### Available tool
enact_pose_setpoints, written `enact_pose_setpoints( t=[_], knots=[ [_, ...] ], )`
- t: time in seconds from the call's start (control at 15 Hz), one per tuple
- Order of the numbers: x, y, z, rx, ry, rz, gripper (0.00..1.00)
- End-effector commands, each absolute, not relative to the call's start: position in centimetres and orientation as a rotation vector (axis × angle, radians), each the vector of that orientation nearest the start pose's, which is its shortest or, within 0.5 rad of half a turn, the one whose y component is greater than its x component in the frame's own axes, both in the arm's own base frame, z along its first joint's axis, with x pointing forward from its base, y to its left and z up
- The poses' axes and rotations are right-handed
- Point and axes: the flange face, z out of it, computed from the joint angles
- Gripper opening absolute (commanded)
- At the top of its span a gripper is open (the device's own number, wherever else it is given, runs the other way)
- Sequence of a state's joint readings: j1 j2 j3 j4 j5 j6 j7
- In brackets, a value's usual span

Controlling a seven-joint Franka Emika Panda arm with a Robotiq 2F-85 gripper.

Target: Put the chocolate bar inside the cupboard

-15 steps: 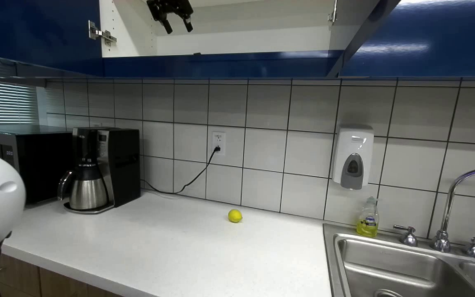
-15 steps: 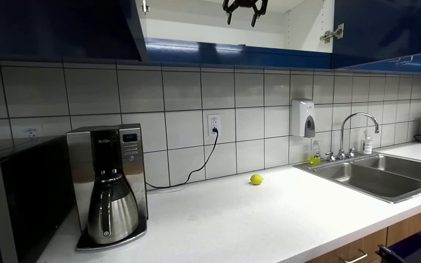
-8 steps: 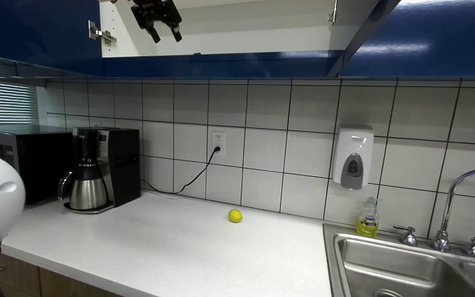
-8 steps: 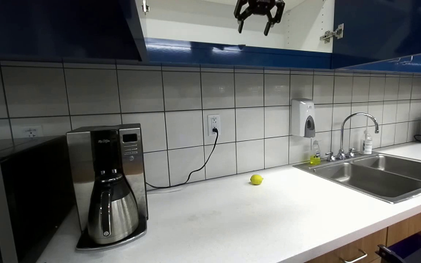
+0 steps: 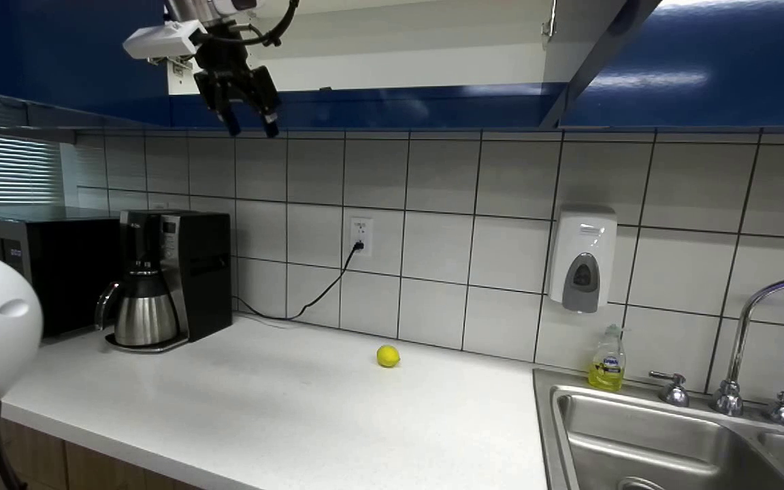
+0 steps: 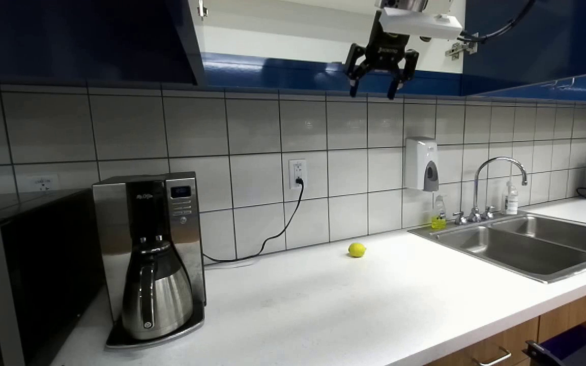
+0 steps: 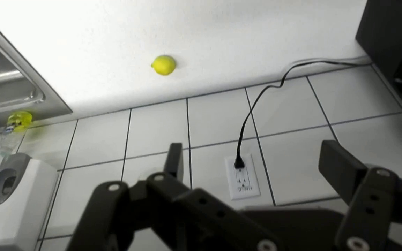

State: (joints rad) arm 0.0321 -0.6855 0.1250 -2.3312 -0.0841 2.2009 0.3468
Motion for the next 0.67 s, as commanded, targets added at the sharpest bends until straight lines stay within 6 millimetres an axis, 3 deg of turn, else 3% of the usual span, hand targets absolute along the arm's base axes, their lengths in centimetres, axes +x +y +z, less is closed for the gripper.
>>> enact_pose_setpoints(
  t=[0.0,0.27,0.6],
  knots=[
    [37.1,6.4,59.8,-3.065,0.156,-0.694,1.00],
    [37.6,6.2,54.5,-3.130,0.091,-0.486,1.00],
    [37.1,6.2,48.5,-3.174,0.093,-0.373,1.00]
  ],
)
